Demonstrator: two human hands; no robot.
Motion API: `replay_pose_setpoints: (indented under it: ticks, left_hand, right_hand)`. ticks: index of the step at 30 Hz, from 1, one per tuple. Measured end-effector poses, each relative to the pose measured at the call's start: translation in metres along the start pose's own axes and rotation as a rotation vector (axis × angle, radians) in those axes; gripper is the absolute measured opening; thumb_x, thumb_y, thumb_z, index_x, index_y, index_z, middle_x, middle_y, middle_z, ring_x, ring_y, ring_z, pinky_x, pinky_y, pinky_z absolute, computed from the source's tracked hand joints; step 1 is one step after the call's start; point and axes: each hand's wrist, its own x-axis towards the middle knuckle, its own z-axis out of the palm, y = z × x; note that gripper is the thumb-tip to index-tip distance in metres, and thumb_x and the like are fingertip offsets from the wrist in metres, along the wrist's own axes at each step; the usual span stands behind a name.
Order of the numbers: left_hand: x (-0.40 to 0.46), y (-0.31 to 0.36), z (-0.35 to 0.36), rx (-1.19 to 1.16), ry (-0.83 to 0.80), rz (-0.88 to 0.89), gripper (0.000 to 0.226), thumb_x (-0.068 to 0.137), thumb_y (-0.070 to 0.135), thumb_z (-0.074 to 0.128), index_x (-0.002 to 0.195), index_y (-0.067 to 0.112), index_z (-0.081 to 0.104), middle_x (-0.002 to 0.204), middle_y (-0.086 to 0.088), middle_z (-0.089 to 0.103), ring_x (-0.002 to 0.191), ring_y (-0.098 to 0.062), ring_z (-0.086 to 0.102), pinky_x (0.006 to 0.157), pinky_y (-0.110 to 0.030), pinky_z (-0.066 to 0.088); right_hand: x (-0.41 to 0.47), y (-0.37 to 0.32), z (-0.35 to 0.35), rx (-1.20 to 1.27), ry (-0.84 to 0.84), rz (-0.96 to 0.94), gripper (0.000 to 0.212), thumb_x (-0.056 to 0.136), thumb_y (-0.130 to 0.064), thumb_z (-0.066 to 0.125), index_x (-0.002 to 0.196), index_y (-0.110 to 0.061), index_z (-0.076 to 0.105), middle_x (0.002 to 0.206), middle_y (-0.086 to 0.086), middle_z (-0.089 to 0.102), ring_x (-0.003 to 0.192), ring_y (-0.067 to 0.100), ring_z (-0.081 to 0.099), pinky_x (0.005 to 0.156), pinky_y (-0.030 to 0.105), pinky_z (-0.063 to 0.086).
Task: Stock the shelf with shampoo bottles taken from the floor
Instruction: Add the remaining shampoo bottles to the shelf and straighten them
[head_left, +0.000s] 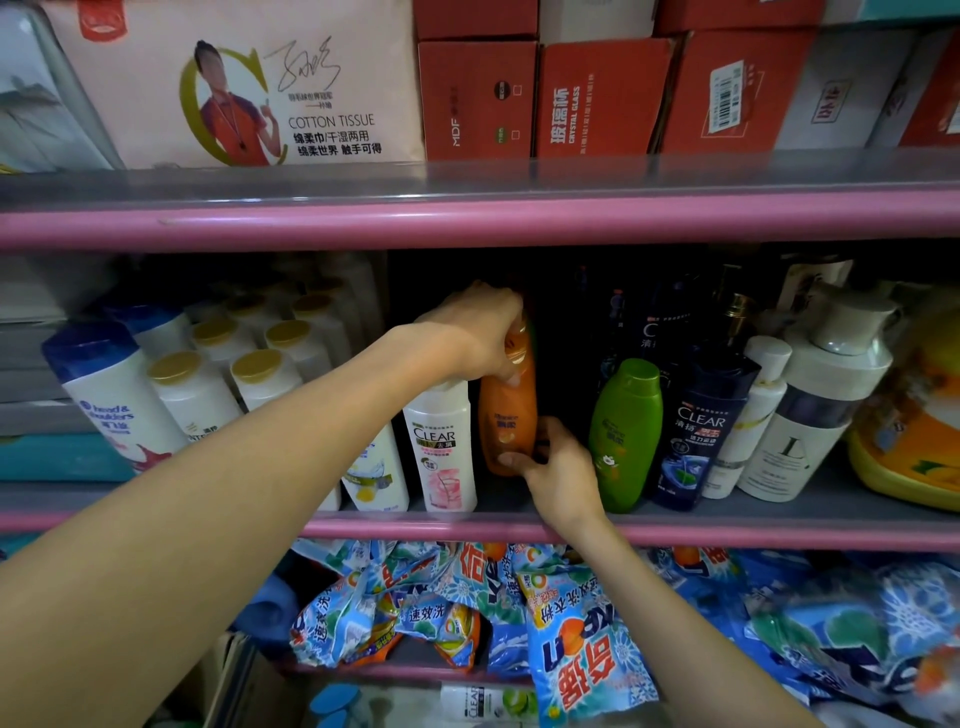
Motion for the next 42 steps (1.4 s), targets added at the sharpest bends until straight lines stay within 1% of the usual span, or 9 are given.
replay_pose_setpoints:
  ticks: [7,11,16,19,23,29,33,37,42]
  left_hand:
    - [-0.002,0.001,-0.001,0.02,-0.011,-0.009,0.063,0.07,0.036,0.081,0.121,0.013,0.053,0.117,-0.009,0.056,0.105,-0.026,0.052,0.071,-0.028,0.036]
    - [-0.009,0.005,-0.007,0.045,-0.019,0.003,0.064,0.071,0.038,0.08,0.122,0.013,0.05,0.12,-0.01,0.054,0.107,-0.028,0.053,0.077,-0.031,0.043]
    - [-0.025,0.03,-0.007,-0.002,0.196,0.131,0.053,0.085,0.037,0.065,0.13,0.015,0.046,0.139,-0.015,0.04,0.123,-0.034,0.045,0.095,-0.036,0.04]
    - [-0.029,0.059,0.002,-0.122,0.126,0.257,0.053,0.088,0.035,0.063,0.135,0.017,0.046,0.133,-0.012,0.047,0.124,-0.027,0.046,0.098,-0.029,0.036]
    - [-0.026,0.079,0.018,-0.071,0.001,0.305,0.063,0.087,0.03,0.065,0.141,0.014,0.038,0.137,-0.011,0.048,0.127,-0.025,0.044,0.102,-0.03,0.034]
    - [-0.027,0.078,0.023,-0.092,0.102,0.259,0.053,0.08,0.03,0.073,0.123,0.013,0.047,0.118,-0.009,0.057,0.108,-0.024,0.053,0.078,-0.029,0.038]
    - [-0.025,0.069,0.015,-0.006,0.091,0.202,0.056,0.079,0.043,0.071,0.123,0.014,0.052,0.121,-0.013,0.055,0.11,-0.028,0.054,0.079,-0.032,0.042]
    - [-0.027,0.059,0.004,0.061,0.044,0.174,0.059,0.076,0.048,0.072,0.119,0.01,0.056,0.121,-0.015,0.055,0.112,-0.028,0.052,0.075,-0.029,0.038]
    - [-0.031,0.052,-0.006,0.144,-0.006,0.146,0.066,0.073,0.048,0.075,0.119,0.005,0.055,0.123,-0.016,0.054,0.113,-0.03,0.052,0.072,-0.031,0.036]
  right_hand:
    - [-0.005,-0.006,-0.005,-0.026,-0.024,0.014,0.047,0.08,-0.022,0.074,0.121,-0.01,0.054,0.113,0.009,0.066,0.103,0.026,0.063,0.087,0.032,0.05]
    - [-0.03,-0.013,-0.019,-0.17,-0.005,-0.056,0.052,0.087,-0.022,0.067,0.134,-0.014,0.046,0.128,0.007,0.055,0.116,0.024,0.056,0.097,0.038,0.048]
    - [-0.083,-0.002,-0.055,-0.153,0.265,-0.153,0.027,0.089,-0.023,0.062,0.112,-0.022,0.047,0.109,-0.009,0.049,0.092,0.001,0.054,0.076,0.01,0.04]
    - [-0.087,0.008,-0.073,-0.204,0.36,-0.105,0.039,0.088,-0.018,0.064,0.12,-0.009,0.043,0.117,0.007,0.049,0.099,0.02,0.054,0.075,0.021,0.037]
    - [-0.073,0.016,-0.081,-0.204,0.228,-0.04,0.049,0.09,-0.02,0.061,0.13,-0.004,0.038,0.127,0.017,0.054,0.111,0.031,0.056,0.087,0.041,0.047]
    - [-0.056,0.017,-0.077,-0.19,0.148,-0.043,0.03,0.09,-0.024,0.063,0.109,-0.006,0.048,0.106,0.013,0.063,0.095,0.032,0.06,0.079,0.045,0.05]
    - [-0.046,0.012,-0.076,-0.159,0.028,-0.067,0.026,0.087,-0.023,0.067,0.104,-0.008,0.054,0.099,0.009,0.067,0.088,0.025,0.062,0.078,0.035,0.051]
    - [-0.042,0.008,-0.072,-0.065,-0.142,-0.084,0.03,0.087,-0.022,0.067,0.113,-0.011,0.057,0.107,0.002,0.067,0.098,0.016,0.063,0.086,0.027,0.049]
    - [-0.037,0.003,-0.064,-0.058,-0.229,-0.119,0.031,0.087,-0.025,0.067,0.115,-0.014,0.058,0.104,-0.004,0.066,0.095,0.011,0.064,0.079,0.016,0.046]
